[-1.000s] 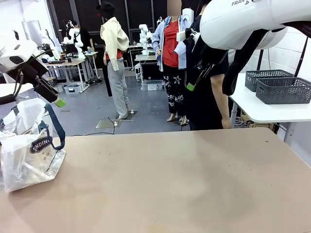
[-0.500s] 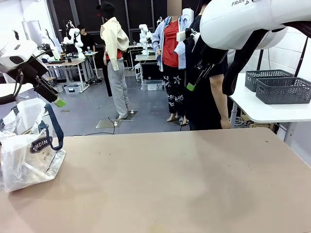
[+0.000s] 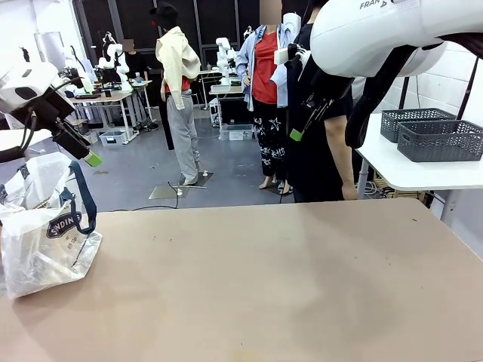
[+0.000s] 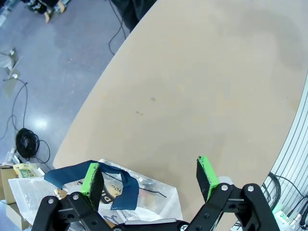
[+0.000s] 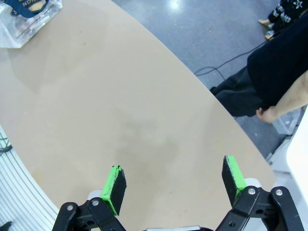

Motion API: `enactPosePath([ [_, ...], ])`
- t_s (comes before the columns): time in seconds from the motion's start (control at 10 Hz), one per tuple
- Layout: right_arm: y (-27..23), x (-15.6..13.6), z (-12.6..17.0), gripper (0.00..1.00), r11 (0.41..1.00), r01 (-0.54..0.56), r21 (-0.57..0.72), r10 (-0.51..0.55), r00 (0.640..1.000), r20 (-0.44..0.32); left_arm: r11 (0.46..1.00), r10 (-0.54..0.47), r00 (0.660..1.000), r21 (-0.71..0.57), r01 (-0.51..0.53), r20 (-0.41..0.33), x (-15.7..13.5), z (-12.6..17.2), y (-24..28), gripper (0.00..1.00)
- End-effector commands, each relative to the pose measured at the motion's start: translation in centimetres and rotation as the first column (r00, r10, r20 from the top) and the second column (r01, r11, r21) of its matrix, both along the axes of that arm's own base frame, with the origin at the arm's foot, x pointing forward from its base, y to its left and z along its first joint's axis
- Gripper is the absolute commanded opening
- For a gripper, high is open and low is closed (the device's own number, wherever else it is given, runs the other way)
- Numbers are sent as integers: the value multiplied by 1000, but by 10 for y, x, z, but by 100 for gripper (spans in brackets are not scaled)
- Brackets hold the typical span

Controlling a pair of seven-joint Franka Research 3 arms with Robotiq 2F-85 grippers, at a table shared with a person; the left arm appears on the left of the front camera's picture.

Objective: Transfer purchased items from the store into the shopping bag.
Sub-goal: Move the Reusable shopping bag to the right side of the table.

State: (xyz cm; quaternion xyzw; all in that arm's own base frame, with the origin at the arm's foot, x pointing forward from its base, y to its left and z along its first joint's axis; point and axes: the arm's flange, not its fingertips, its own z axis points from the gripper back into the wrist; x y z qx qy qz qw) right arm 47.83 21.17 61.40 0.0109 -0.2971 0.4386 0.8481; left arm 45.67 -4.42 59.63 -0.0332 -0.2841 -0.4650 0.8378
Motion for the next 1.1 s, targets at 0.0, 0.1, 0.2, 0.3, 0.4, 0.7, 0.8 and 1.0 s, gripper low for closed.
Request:
enactPosePath([
  [0.0,-1,-3,-3,100,1000,16,-6,-16,1000,-7,1000,8,1000,-21,-8,7,1,-3,0,100],
  [0.1,-1,-3,-3,100,1000,16,-6,-16,1000,-7,1000,8,1000,-21,-8,7,1,-3,0,100],
  [0.2,-1,-3,-3,100,1000,16,-6,-16,1000,-7,1000,8,1000,-21,-8,7,1,-3,0,100],
  [0.3,-1,-3,-3,100,1000,16,-6,-16,1000,-7,1000,8,1000,-21,-8,7,1,-3,0,100],
  [0.4,-1,-3,-3,100,1000,16,-6,-16,1000,-7,1000,8,1000,-21,-8,7,1,-3,0,100],
  [0.7,-1,-3,-3,100,1000,16,-6,-16,1000,-7,1000,8,1000,-21,-8,7,1,-3,0,100],
  [0.8,-1,-3,-3,100,1000,16,-6,-16,1000,-7,1000,8,1000,-21,-8,7,1,-3,0,100],
  [1.0,-1,-3,-3,100,1000,16,-6,-16,1000,-7,1000,8,1000,-21,-8,7,1,-3,0,100],
])
